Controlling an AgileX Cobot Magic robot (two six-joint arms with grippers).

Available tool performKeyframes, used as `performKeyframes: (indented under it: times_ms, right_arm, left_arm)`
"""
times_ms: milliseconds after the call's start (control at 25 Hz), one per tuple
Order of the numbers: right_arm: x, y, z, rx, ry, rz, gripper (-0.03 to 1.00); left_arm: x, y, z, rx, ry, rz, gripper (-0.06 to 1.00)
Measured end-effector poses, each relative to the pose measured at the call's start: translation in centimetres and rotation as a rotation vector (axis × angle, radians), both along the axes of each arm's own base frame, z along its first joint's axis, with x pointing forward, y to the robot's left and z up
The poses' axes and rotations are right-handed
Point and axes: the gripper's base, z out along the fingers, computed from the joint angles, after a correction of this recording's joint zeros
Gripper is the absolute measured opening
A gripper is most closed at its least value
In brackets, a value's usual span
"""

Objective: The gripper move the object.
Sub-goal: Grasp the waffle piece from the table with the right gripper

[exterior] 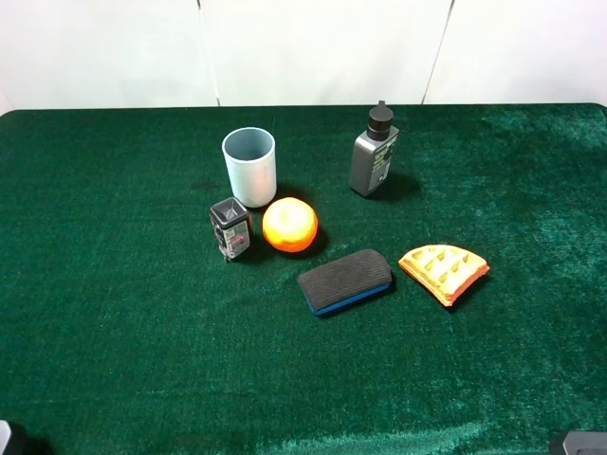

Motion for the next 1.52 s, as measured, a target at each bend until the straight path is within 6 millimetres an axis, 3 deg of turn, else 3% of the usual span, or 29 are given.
performKeyframes:
  times_ms: [720,920,1120,1360,1520]
  right_arm:
    - [0.2,0.0,0.0,0.001,0.012,0.001,0.7]
    - [2.0,0.2,0.0,0.006,0.124,0.007,0.7]
    - [4.1,0.3,1.4,-0.005,0.209,0.015,0.7]
    - [6.8,0.5,3.2,-0.125,0.276,0.097,0.7]
    - [8.3,0.8,3.4,-0.174,0.311,0.162,0.7]
  left_arm:
    - [0.0,0.0,0.0,0.0,0.0,0.0,0.99]
    - [0.0,0.0,0.0,0.0,0.0,0.0,0.99]
    - [0.0,0.0,0.0,0.0,0.0,0.0,0.99]
    - [0.0,0.0,0.0,0.0,0.0,0.0,0.99]
    - [0.0,0.0,0.0,0.0,0.0,0.0,0.99]
